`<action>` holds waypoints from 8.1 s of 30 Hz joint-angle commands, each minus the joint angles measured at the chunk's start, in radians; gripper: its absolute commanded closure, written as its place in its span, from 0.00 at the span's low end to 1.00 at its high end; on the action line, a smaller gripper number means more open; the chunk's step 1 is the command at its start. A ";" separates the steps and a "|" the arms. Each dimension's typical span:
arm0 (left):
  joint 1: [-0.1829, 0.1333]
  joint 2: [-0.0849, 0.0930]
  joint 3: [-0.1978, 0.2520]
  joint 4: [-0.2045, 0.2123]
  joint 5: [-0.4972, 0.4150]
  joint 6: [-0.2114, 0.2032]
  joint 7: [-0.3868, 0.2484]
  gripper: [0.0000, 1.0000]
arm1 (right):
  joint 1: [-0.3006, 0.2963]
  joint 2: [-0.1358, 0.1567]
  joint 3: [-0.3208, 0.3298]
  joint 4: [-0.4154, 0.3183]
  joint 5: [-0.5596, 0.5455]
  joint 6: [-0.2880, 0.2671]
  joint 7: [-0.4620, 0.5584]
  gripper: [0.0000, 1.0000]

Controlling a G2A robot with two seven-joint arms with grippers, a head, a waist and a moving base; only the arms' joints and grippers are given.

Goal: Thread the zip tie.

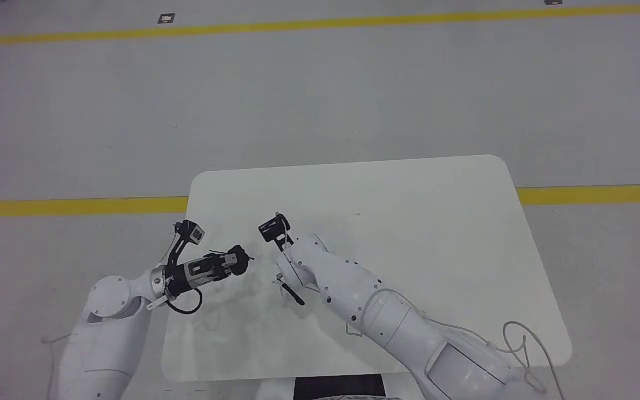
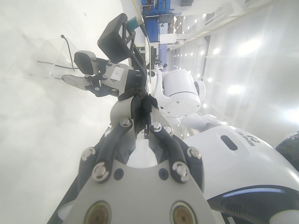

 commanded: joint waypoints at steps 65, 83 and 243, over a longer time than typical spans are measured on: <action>0.000 0.000 0.000 0.000 0.000 0.000 0.000 1.00 | -0.066 -0.102 0.176 0.096 -0.231 0.000 -0.049 0.88; 0.000 0.000 0.000 0.000 0.000 0.000 0.000 1.00 | -0.068 -0.102 0.180 0.104 -0.224 0.000 -0.051 1.00; -0.043 0.089 0.242 0.140 -0.641 0.542 -0.062 1.00 | -0.258 0.312 0.252 -0.499 0.807 -0.677 -0.676 1.00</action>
